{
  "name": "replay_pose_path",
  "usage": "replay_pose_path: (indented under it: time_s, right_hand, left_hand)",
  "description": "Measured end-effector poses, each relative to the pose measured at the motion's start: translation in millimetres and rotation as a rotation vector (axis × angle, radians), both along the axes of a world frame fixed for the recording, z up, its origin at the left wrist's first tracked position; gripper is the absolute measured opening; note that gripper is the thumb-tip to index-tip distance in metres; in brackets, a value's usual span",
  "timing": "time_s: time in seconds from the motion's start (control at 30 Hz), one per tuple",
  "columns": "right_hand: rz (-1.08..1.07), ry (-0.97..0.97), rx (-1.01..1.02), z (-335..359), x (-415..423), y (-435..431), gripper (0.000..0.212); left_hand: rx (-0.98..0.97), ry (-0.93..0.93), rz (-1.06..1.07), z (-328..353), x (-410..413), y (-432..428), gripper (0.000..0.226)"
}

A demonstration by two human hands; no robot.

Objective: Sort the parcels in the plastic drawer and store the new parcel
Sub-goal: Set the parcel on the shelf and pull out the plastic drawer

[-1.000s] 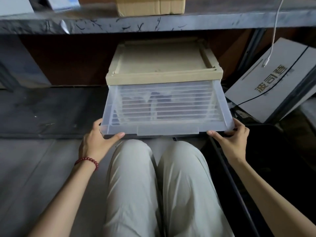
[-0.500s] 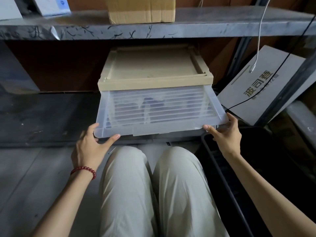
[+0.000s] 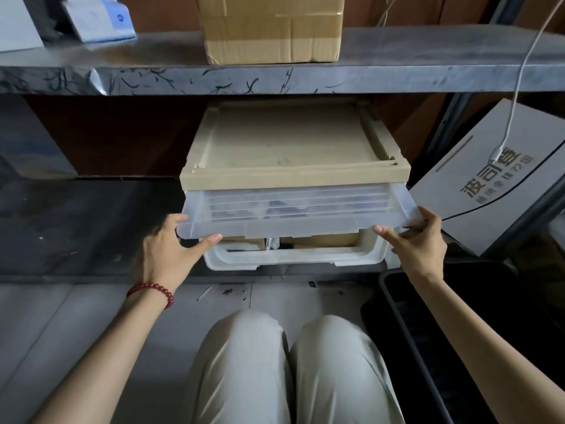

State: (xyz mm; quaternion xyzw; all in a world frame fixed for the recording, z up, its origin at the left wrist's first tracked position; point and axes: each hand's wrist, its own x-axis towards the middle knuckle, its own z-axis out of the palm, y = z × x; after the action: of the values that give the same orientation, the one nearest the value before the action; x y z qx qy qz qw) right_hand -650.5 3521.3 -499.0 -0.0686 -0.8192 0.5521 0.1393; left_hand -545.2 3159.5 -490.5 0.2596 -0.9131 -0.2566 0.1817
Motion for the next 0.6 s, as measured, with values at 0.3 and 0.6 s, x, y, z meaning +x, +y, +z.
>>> replay_pose_path:
  time_s: [0.3, 0.6]
  right_hand:
    - [-0.020, 0.041, 0.070, 7, -48, -20, 0.088]
    - [-0.126, 0.055, 0.107, 8, -63, -37, 0.080]
  left_hand:
    - [-0.101, -0.014, 0.104, 8, -49, -2, 0.074]
    - [-0.063, 0.057, 0.169, 6, -74, 0, 0.069]
